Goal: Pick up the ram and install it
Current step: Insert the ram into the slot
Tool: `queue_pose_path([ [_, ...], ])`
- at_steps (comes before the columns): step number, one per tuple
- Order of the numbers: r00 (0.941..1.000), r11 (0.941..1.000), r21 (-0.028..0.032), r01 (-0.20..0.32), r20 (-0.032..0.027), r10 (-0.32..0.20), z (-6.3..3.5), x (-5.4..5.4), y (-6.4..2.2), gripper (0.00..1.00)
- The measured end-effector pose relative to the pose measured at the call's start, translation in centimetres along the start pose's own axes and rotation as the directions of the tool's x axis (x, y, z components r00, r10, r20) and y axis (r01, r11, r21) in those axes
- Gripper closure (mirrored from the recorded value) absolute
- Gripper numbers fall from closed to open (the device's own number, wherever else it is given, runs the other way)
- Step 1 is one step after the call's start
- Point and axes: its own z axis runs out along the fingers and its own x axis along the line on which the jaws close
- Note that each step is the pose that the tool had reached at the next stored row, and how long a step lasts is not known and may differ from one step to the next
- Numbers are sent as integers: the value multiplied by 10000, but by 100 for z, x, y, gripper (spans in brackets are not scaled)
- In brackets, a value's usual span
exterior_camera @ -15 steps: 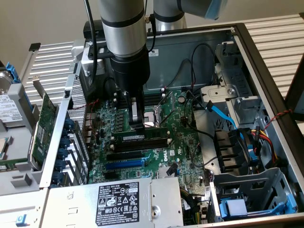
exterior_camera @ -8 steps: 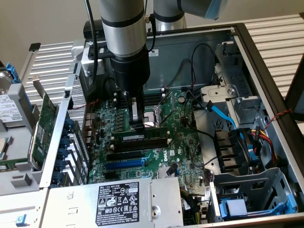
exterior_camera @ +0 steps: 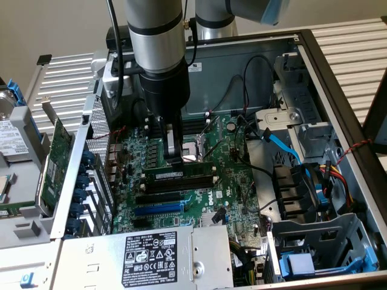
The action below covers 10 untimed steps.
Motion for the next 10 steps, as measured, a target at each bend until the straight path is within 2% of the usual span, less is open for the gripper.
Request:
queue_pose_path([
  [10, 9998, 9998, -4, -203, -5, 203, 6, -7, 6, 88],
])
